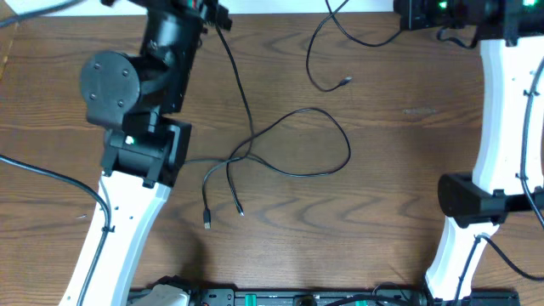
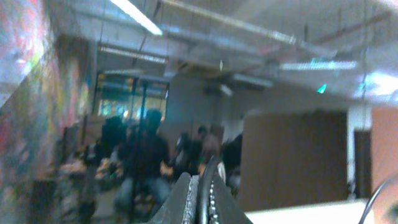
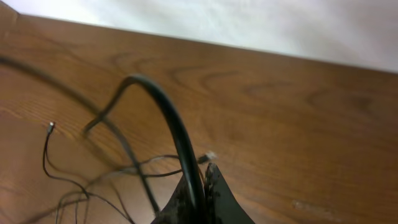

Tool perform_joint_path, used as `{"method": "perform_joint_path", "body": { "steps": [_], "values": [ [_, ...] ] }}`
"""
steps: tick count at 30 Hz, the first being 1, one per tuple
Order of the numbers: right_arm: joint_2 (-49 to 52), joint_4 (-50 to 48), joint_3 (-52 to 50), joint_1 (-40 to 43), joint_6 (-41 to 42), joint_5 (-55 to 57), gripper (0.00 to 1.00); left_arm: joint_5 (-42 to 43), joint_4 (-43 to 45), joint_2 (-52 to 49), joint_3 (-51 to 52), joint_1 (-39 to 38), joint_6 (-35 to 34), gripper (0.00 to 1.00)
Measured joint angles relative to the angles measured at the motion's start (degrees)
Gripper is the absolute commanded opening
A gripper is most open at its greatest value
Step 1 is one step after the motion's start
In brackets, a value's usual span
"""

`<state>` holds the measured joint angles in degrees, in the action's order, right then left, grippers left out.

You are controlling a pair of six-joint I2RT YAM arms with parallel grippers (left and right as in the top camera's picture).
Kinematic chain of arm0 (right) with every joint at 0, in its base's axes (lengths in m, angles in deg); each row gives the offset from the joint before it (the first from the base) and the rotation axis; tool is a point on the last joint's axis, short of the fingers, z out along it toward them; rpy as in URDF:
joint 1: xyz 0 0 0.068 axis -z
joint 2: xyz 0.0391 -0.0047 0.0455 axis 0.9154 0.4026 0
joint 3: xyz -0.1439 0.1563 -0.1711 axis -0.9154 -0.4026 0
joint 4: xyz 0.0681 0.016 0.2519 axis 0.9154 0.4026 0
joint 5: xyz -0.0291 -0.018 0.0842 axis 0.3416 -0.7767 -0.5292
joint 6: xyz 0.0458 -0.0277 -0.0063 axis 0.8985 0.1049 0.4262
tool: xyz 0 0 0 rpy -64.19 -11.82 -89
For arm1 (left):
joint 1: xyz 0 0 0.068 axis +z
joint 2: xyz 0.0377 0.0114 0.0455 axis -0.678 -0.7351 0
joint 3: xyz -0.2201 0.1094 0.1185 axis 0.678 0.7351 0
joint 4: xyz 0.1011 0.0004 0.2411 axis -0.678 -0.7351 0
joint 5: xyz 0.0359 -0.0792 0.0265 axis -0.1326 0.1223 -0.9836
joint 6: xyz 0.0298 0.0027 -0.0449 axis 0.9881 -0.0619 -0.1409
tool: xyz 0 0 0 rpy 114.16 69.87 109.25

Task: Untangle cables
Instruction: 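Move the right gripper back to the center cables at the back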

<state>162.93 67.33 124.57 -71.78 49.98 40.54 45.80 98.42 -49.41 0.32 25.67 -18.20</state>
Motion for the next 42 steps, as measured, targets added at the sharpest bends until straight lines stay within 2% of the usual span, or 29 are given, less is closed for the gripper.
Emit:
{"method": "perform_joint_path", "body": {
  "steps": [8,11,16,21,22,23,24,25,26,30,42],
  "values": [
    [6.6,0.0,0.0,0.0,0.0,-3.2,0.01,1.0,1.1,-5.9,-18.5,0.0,-3.0,0.08],
    [8.0,0.1,0.0,0.0,-0.3,-4.3,0.01,2.9,-2.4,-8.2,-23.5,0.0,-3.9,0.08],
    [8.6,1.8,-0.1,0.2,0.2,-0.1,0.01,5.9,-14.4,-10.9,-25.4,0.0,-4.7,0.07],
    [8.6,3.1,-0.1,3.0,3.9,10.1,0.02,8.2,-17.7,-14.9,-25.4,0.0,-4.9,0.07],
    [8.6,3.1,-0.1,4.0,4.4,11.6,0.15,9.1,-18.1,-15.4,-25.4,0.0,-5.0,0.07],
    [8.6,3.1,-0.2,5.1,5.1,12.8,0.51,10.0,-18.6,-15.6,-25.4,0.0,-5.1,0.07],
    [8.6,3.1,-0.5,6.1,5.3,13.8,0.77,11.1,-19.4,-15.6,-25.4,0.0,-5.2,0.08],
    [8.6,3.2,-0.8,7.1,5.2,14.5,0.95,12.1,-20.2,-15.5,-25.4,0.0,-5.4,0.07],
    [8.6,3.4,-1.3,8.1,5.0,14.9,0.99,12.8,-20.9,-15.4,-25.4,0.0,-5.4,0.07],
    [8.7,4.8,-2.1,10.1,1.6,13.4,0.99,14.9,-23.1,-15.1,-25.4,0.0,-5.6,0.07],
    [8.7,5.8,-2.3,9.0,-20.5,-18.3,0.99,15.7,-23.8,-15.2,-25.4,-0.2,-8.6,0.08]
  ]
}}
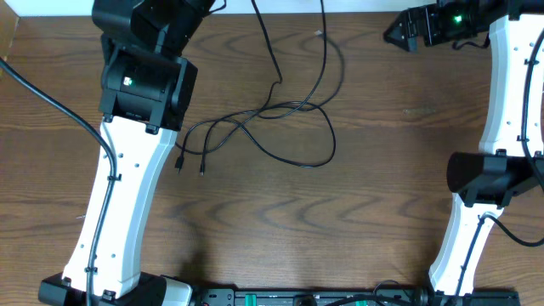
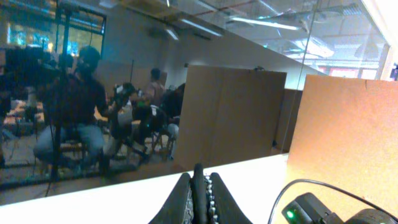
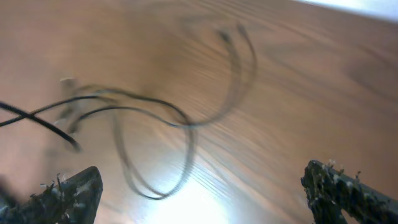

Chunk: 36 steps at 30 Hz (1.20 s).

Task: Untangle cables
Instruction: 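Move the right gripper back to the center cables at the back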

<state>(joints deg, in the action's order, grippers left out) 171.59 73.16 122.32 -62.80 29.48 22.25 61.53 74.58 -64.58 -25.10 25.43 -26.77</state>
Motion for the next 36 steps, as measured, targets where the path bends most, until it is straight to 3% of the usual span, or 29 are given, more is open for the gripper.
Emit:
{"method": "perform_joint_path", "body": {
  "steps": [7,18,28,36],
  "values": [
    [0.0,-8.1,-0.1,-1.0,-12.0,-19.3,0.99,0.0,-2.4,0.0,0.0,-2.4,-0.4,0.07],
    [0.0,-23.0,-0.1,-8.9,-14.7,-34.0,0.99,4.4,-4.8,0.0,0.0,-6.2,-4.9,0.08],
    [0.0,-18.1,-0.1,-9.0,-15.3,-42.6,0.92,6.0,-5.0,0.0,0.0,-5.9,-7.9,0.07],
    [0.0,-10.5,-0.2,-15.1,-20.3,-43.6,0.88,6.4,-5.0,0.0,0.0,-4.0,-10.5,0.07]
  ]
}}
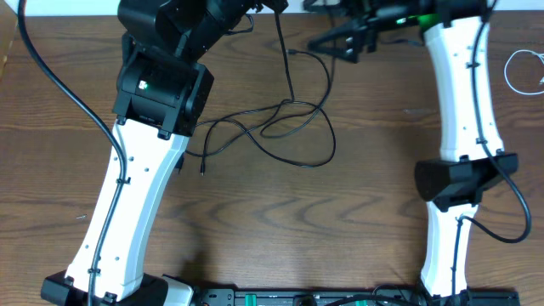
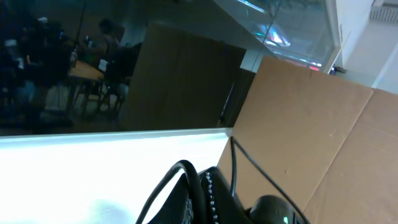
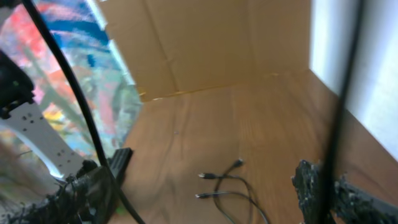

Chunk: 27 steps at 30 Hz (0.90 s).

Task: Untangle cables
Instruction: 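Move the right gripper back to the center cables at the back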

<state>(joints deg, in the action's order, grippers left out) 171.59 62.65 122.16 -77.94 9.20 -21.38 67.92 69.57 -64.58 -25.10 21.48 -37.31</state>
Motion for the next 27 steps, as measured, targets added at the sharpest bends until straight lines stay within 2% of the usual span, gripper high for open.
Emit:
{"method": "perform_joint_path", "body": {
  "steps": [8,11,17,20,24,25,27],
  "values": [
    [0.0,0.9,0.0,-7.1,-1.5,-0.1,0.82,-1.2,-1.0,0.1,0.0,1.2,-0.3,0.07],
    [0.0,0.9,0.0,-8.4,-1.8,-0.1,0.76,-3.4,-2.9,0.1,0.0,3.0,-0.3,0.08],
    [0.0,0.9,0.0,-10.0,-1.8,1.1,0.73,-6.3,-3.2,0.1,0.0,4.9,-0.3,0.07],
    [0.0,0.9,0.0,-10.4,-1.5,1.4,0.66,-7.1,-3.1,0.1,0.0,5.1,-0.3,0.07],
    [0.0,0.0,0.0,-11.0,-1.1,1.6,0.33,-7.5,-3.0,0.1,0.0,5.1,-1.4,0.07],
    [0.0,-0.7,0.0,-11.3,-1.0,2.1,0.19,-7.5,-3.0,0.1,0.0,5.1,-1.8,0.08],
    [0.0,-3.1,0.0,-12.2,0.0,3.3,0.02,-7.6,-3.1,0.1,0.0,5.1,-2.1,0.08]
  ]
}}
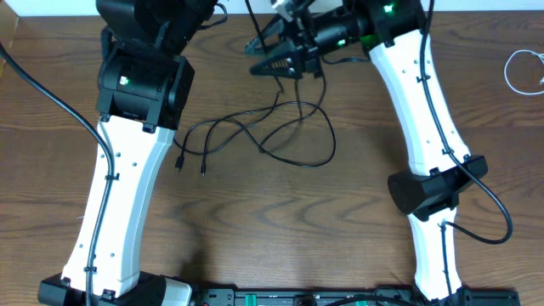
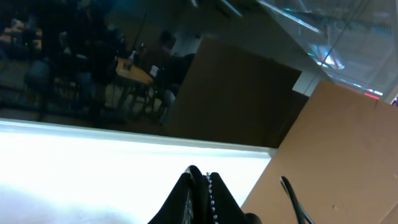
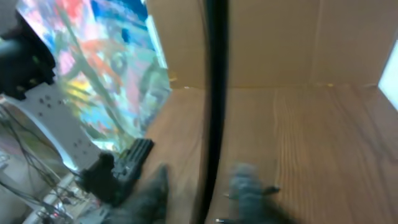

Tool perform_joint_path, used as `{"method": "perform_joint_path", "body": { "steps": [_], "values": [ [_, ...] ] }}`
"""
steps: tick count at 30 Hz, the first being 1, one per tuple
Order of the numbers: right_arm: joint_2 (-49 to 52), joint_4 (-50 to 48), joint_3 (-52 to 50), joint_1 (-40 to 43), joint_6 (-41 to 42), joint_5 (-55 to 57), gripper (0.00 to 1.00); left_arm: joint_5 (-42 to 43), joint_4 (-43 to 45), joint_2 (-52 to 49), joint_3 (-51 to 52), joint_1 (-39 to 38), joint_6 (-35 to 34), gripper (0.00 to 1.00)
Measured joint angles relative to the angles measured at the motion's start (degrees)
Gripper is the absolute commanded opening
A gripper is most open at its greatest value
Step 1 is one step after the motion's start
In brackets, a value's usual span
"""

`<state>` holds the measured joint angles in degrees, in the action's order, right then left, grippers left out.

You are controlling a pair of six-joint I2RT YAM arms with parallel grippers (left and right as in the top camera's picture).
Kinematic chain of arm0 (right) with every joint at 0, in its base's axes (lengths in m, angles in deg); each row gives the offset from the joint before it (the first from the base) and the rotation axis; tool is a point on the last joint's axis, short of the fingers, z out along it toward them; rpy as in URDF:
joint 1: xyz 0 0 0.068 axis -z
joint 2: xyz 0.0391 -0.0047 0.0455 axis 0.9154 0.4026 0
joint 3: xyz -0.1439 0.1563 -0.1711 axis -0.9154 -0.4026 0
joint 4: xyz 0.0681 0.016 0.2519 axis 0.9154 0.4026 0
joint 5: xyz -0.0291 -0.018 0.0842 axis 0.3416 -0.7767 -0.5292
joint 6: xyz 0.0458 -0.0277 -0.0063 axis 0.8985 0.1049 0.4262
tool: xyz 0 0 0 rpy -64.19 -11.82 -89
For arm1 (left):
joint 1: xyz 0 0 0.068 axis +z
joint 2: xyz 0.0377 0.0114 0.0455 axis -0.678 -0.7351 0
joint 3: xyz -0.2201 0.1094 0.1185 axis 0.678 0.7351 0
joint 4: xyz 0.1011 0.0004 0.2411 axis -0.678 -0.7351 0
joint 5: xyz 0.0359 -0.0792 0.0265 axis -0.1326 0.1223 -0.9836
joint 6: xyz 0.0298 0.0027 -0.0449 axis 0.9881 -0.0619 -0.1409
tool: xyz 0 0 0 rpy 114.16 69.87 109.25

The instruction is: Untangle cables

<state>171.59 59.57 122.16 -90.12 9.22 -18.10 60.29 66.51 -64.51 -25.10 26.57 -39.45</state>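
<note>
A tangle of thin black cables (image 1: 289,136) lies on the wooden table, with two plug ends (image 1: 180,161) at its left. One strand (image 1: 280,92) rises from the tangle toward the far edge. My left gripper (image 2: 200,179) is raised past the overhead view's top edge, shut on that black cable and facing the room. My right gripper (image 1: 259,49) reaches in from the right at the top centre. In its wrist view its blurred fingers (image 3: 249,186) stand apart, either side of the hanging strand (image 3: 215,93). The right gripper (image 3: 202,190) is open.
A white coiled cable (image 1: 523,68) lies at the far right edge. The left arm's white link (image 1: 119,195) crosses the left side of the table (image 1: 357,221). A cardboard wall (image 3: 267,37) stands behind the table. A power strip (image 1: 255,297) runs along the front edge.
My right gripper has moved left from the top centre to the hanging strand, and its fingers now stand closer together around it. The left arm has shifted a little left, still holding its cable.
At first both grippers were shut on cables, the right one at the far right corner. Then the right gripper was open with its cable let go, and the left held its strand up at the far edge. The right gripper was later at the top centre, and is now astride the strand.
</note>
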Motion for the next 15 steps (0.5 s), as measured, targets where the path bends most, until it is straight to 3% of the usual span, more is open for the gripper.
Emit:
{"method": "perform_joint_path", "body": {
  "steps": [9,11,13,15],
  "values": [
    [0.0,-9.7,0.0,-0.2,15.3,13.5,0.01,-0.7,-1.6,0.0,0.0,0.3,-0.4,0.24],
    [0.0,-10.7,0.0,0.7,19.1,18.0,0.01,-1.5,-3.4,0.0,0.0,0.7,0.2,0.38],
    [0.0,-11.4,0.0,1.9,22.9,23.2,0.01,-3.0,-5.8,0.0,0.0,1.0,1.0,0.68],
    [0.0,-11.6,0.0,3.6,26.8,28.8,0.01,-5.4,-8.7,0.0,0.0,1.4,1.2,0.87]
  ]
}}
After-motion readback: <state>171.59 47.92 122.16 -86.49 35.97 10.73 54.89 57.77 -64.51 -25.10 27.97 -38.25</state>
